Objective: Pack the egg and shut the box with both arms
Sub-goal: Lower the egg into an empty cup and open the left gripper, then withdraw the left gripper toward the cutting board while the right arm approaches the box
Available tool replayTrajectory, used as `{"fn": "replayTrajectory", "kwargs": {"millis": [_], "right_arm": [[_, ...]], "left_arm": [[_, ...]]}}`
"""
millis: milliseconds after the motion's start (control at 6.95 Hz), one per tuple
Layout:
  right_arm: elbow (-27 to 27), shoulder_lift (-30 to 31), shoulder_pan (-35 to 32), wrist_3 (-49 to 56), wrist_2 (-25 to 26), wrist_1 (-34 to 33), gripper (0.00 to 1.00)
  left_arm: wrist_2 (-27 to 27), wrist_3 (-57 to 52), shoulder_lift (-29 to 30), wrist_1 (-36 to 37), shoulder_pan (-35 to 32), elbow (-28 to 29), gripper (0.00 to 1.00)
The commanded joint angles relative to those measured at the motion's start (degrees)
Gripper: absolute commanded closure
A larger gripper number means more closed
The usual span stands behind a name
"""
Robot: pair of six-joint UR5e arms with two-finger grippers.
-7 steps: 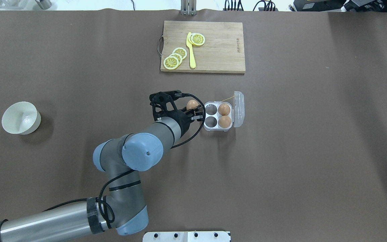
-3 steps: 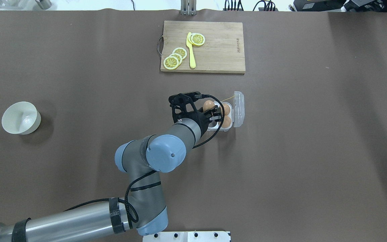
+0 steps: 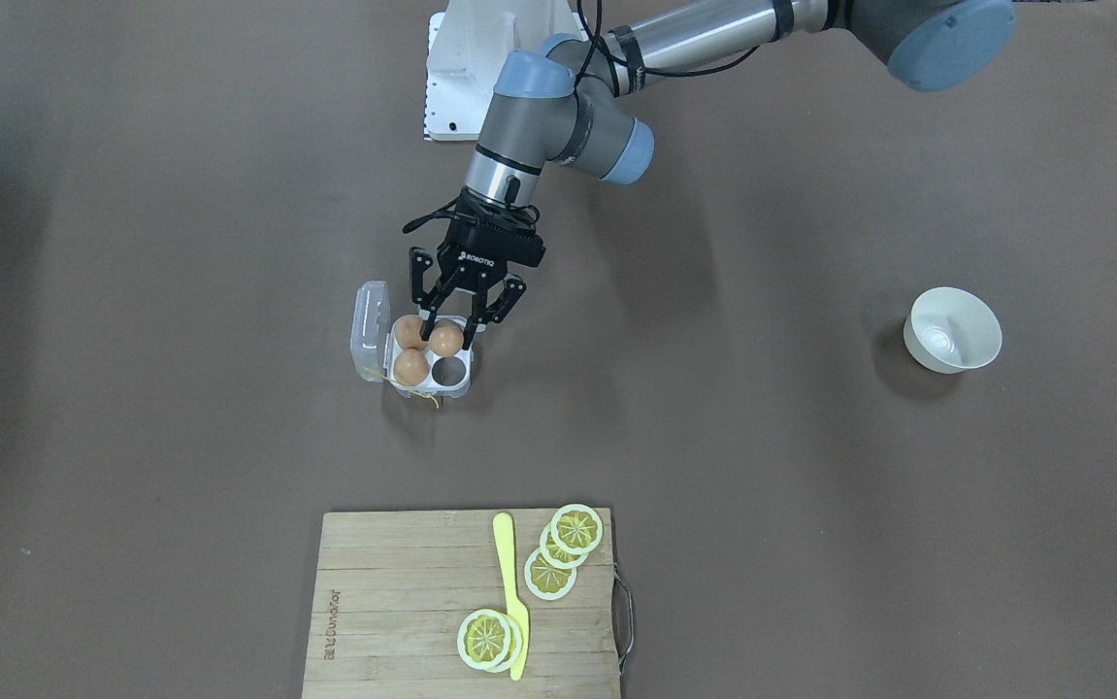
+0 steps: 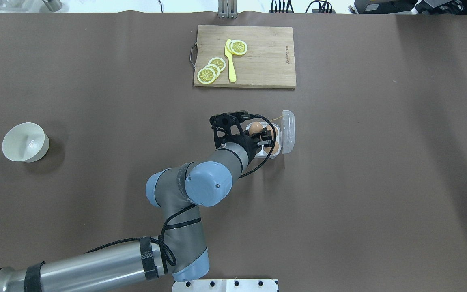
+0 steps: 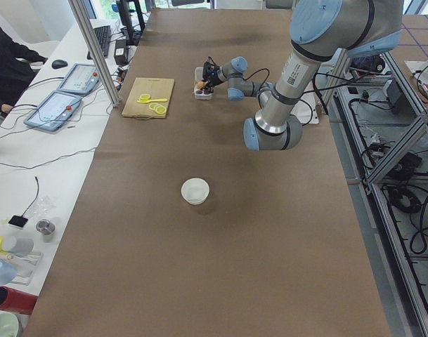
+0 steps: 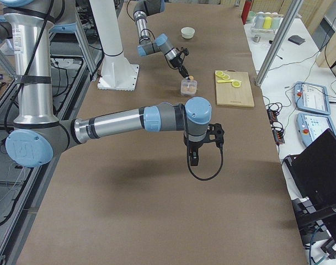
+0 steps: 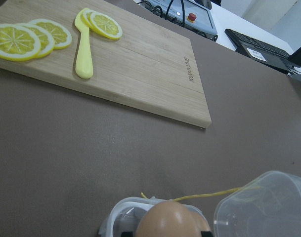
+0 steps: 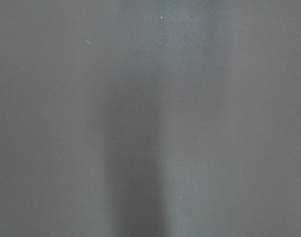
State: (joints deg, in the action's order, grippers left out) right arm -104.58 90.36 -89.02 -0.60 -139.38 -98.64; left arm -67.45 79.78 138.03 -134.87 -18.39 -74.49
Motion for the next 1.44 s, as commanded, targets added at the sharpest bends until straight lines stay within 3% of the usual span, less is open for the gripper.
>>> {"fn": "replayTrajectory", "kwargs": {"millis": [0, 575, 863, 1007, 1295], "right_arm": [[0.0, 0.0, 0.0, -0.1, 0.0, 0.0, 0.0], [-0.2, -1.4, 1.2, -3.2, -1.6, 0.0, 0.0], [-0.1, -4.1, 4.6, -6.1, -4.6, 0.0, 0.0], [0.0, -4.7, 7.2, -8.5, -5.4, 1.8, 0.0], [0.3, -4.8, 15.2, -27.6, -5.4, 18.4, 0.0]], "left_arm": [[-0.2, -0.2, -0.1, -0.3, -0.1, -0.2, 0.03], [-2.6, -0.5, -0.3, -0.2, -3.8, -2.9, 0.03], [-14.5, -0.8, -5.1, 1.4, -11.2, -5.3, 0.03], [-19.9, -0.8, -8.0, 4.4, -14.2, -10.6, 0.03], [-30.4, -0.8, -12.9, 22.2, -20.3, -25.6, 0.03]]}}
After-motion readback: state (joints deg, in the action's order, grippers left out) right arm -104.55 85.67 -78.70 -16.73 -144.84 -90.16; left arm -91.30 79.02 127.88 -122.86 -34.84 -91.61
